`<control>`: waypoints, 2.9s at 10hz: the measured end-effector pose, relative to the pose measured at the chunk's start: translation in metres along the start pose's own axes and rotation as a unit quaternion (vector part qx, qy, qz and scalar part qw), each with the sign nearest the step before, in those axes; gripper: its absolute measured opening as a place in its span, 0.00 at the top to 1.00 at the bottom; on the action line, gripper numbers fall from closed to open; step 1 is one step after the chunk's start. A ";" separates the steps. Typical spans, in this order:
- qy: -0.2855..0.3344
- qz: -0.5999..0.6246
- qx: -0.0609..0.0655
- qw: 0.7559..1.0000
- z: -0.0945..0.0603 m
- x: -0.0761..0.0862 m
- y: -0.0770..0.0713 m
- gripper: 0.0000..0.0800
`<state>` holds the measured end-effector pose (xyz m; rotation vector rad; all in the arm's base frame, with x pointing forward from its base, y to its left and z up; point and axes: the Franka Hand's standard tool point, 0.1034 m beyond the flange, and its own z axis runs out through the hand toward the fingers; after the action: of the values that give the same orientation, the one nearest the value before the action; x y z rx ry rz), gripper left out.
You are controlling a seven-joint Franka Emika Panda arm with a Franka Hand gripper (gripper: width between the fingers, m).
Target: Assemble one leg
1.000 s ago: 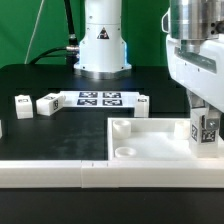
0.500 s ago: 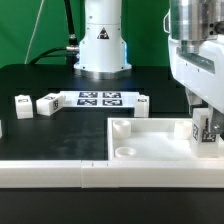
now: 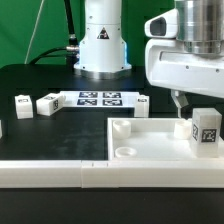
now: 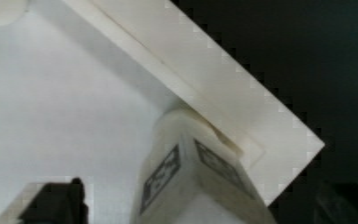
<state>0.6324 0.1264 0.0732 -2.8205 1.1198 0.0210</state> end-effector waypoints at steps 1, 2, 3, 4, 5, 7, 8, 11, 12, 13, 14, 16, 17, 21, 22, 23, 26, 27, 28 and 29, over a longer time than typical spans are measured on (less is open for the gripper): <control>0.004 -0.076 -0.004 0.997 -0.001 0.000 -0.002 0.19; 0.009 -0.140 -0.009 0.990 -0.002 0.001 -0.003 0.19; 0.013 -0.187 -0.013 0.982 -0.003 0.002 -0.003 0.19; 0.015 -0.220 -0.016 0.975 -0.004 0.003 -0.003 0.19; 0.020 -0.300 -0.026 0.953 -0.005 0.007 -0.002 0.19; 0.028 -0.388 -0.029 0.921 -0.005 0.014 0.001 0.19; 0.028 -0.388 -0.029 0.921 -0.005 0.013 0.000 0.23; 0.028 -0.380 -0.028 0.924 -0.005 0.013 0.000 0.46; 0.028 -0.375 -0.028 0.926 -0.004 0.013 0.000 0.64; 0.028 -0.373 -0.027 0.927 -0.004 0.014 0.001 0.64; 0.028 -0.329 -0.021 0.944 -0.004 0.014 0.001 0.64; 0.030 -0.179 -0.009 0.983 -0.004 0.015 0.002 0.64; 0.028 -0.108 -0.004 0.994 -0.004 0.016 0.003 0.64; 0.023 0.152 0.006 0.988 -0.004 0.015 0.005 0.64; 0.020 0.214 0.008 0.977 -0.004 0.013 0.006 0.64; 0.020 0.253 0.008 0.967 -0.004 0.012 0.005 0.64; 0.006 0.377 0.014 0.926 -0.004 0.013 0.006 0.64; -0.001 0.424 0.016 0.905 -0.004 0.013 0.007 0.63; -0.007 0.446 0.018 0.895 -0.004 0.013 0.007 0.63; -0.007 0.446 0.018 0.895 -0.004 0.013 0.006 0.63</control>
Offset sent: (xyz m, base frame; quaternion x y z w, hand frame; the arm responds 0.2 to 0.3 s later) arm 0.0055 -0.0013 0.0057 -0.0330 0.0137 -0.2325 0.9719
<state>0.6373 0.1127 0.0757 -2.0079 2.2451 0.0912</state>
